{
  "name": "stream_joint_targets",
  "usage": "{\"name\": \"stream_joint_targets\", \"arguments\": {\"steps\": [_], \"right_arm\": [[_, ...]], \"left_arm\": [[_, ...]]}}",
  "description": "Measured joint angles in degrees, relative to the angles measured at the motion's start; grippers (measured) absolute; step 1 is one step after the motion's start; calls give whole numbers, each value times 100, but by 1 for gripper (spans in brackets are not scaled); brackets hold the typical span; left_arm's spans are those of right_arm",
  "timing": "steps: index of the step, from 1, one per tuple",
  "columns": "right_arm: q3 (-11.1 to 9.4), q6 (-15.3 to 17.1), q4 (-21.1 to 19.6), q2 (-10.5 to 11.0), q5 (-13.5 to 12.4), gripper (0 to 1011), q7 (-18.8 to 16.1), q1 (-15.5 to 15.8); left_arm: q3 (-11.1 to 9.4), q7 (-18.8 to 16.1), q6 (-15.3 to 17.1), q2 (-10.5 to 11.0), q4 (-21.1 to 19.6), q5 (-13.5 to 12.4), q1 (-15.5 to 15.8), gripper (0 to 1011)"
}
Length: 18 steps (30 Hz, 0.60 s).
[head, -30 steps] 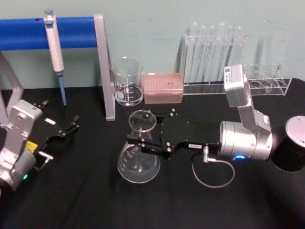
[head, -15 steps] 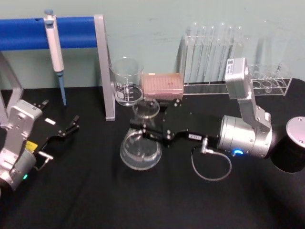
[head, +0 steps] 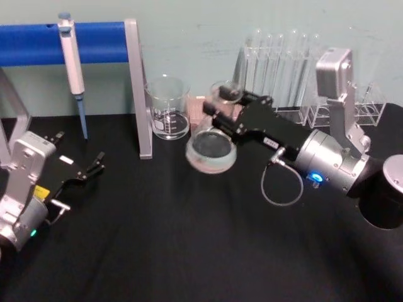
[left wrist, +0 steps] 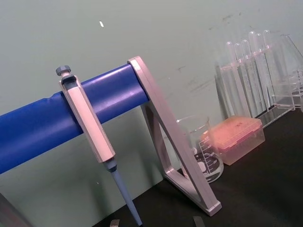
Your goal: Grasp the erlenmeyer flask with one hand, shake it three times, then place it back.
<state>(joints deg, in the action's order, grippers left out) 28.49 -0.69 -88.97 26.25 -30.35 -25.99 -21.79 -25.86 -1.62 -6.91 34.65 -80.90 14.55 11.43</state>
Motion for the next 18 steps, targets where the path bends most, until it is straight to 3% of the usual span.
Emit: {"name": "stream_joint_targets", "arguments": {"steps": [6, 18], "right_arm": [[-286, 35, 9, -182, 192, 457, 678, 172], [-672, 17, 26, -459, 513, 457, 1481, 402]], "left_arm": [[0, 0, 0, 0, 0, 0, 0, 1001], [0, 0, 0, 0, 0, 0, 0, 1001]]}}
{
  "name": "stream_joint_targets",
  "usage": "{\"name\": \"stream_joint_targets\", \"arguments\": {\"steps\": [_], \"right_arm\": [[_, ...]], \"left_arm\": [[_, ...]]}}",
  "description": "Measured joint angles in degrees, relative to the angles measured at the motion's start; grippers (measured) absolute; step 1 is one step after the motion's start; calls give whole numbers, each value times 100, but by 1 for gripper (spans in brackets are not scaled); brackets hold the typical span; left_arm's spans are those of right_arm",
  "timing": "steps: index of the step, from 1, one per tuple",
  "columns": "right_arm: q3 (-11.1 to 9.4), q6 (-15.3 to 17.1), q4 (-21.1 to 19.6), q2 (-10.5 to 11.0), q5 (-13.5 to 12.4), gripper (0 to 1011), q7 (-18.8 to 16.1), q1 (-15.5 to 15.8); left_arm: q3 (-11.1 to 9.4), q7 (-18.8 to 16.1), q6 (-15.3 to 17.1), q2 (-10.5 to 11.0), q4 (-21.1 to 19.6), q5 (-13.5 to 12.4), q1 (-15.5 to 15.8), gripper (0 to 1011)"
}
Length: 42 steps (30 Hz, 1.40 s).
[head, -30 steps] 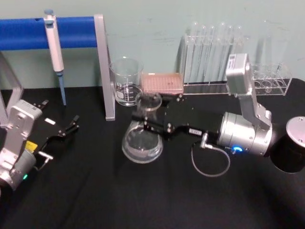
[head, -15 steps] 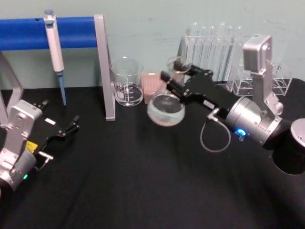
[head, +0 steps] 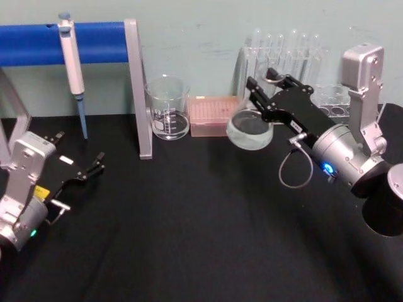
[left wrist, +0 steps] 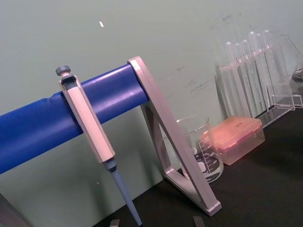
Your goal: Grasp the erlenmeyer flask with one hand, shake it three times, then place it back.
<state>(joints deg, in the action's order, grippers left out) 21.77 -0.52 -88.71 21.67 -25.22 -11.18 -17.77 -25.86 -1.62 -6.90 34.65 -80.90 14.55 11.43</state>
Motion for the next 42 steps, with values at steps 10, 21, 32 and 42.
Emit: {"name": "stream_joint_targets", "arguments": {"steps": [10, 21, 32, 42], "right_arm": [[-232, 144, 64, -229, 240, 457, 423, 66], [-318, 239, 91, -339, 357, 457, 366, 78], [-339, 301, 92, -291, 165, 457, -500, 37], [-64, 339, 60, 27, 1, 457, -1490, -99]], "left_arm": [[0, 0, 0, 0, 0, 0, 0, 1001], [0, -1, 0, 0, 0, 0, 0, 1001], [0, 0, 0, 0, 0, 0, 0, 1001], [0, 0, 0, 0, 0, 0, 0, 1001]]}}
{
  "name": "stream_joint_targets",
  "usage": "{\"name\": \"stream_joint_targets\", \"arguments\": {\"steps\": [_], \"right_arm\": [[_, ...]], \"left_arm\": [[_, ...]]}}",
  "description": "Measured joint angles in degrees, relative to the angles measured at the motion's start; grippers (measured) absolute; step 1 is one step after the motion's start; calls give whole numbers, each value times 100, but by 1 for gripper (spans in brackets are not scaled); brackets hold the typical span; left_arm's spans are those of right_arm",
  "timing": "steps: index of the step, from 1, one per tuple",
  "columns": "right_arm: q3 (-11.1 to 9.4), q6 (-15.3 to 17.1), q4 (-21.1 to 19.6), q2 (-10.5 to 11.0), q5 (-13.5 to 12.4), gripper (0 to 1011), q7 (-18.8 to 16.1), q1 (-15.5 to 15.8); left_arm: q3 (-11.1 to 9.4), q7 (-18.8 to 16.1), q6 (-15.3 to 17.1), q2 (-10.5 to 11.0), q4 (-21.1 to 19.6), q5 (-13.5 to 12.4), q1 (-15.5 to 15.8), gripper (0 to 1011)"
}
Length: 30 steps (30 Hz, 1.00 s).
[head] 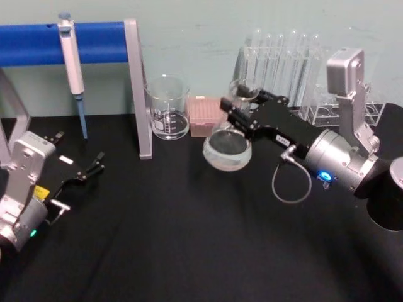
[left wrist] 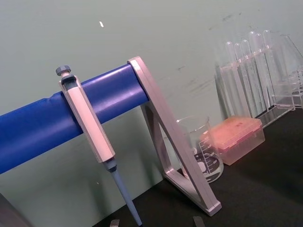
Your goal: Grasp the erlenmeyer flask with one hand, shake it three times, then place it back.
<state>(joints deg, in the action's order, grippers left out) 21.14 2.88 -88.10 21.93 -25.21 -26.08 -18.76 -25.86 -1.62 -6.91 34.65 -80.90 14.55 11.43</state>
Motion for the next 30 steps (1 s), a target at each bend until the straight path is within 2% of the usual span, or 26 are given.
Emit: {"name": "stream_joint_targets", "arguments": {"steps": [6, 11, 21, 30], "right_arm": [[244, -71, 3, 217, -46, 457, -456, -122], [411, -157, 39, 344, -81, 457, -694, -211], [581, -242, 153, 418, -133, 457, -760, -313], [727, -315, 406, 368, -128, 457, -799, -415]], "left_arm": [[0, 0, 0, 0, 0, 0, 0, 1001], [0, 0, 0, 0, 0, 0, 0, 1001], [0, 0, 0, 0, 0, 0, 0, 1001], [0, 0, 0, 0, 0, 0, 0, 1001]]}}
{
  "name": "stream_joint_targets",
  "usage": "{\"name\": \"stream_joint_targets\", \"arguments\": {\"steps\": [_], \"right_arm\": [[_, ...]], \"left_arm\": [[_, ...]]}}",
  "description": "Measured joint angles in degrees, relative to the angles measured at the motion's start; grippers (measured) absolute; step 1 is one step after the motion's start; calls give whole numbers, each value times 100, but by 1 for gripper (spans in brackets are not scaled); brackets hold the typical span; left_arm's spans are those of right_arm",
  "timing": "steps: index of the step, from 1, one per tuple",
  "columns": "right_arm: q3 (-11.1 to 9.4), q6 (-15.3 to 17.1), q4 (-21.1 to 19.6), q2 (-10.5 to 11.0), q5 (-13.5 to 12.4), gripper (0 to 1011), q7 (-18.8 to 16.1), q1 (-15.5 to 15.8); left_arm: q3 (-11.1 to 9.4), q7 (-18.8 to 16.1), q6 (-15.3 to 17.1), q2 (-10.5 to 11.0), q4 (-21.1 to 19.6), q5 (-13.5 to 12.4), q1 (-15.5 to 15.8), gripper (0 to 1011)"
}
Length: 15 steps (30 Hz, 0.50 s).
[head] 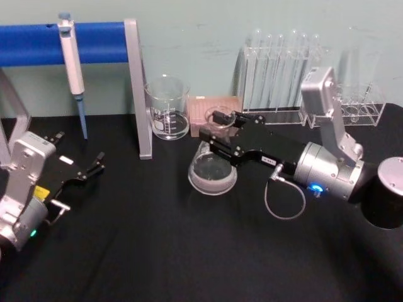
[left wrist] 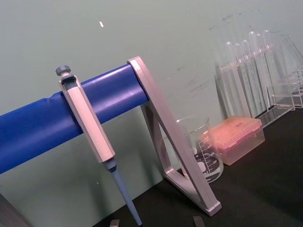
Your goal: Grasp the erlenmeyer flask with one hand, shake it three times, then place it back.
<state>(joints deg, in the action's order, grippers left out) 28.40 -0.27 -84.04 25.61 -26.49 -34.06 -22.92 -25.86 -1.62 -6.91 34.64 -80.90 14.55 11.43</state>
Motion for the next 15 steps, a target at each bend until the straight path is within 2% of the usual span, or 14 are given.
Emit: {"name": "stream_joint_targets", "arguments": {"steps": [15], "right_arm": [[227, -215, 766, -246, 96, 457, -191, -237]], "left_arm": [[0, 0, 0, 0, 0, 0, 0, 1001]]}}
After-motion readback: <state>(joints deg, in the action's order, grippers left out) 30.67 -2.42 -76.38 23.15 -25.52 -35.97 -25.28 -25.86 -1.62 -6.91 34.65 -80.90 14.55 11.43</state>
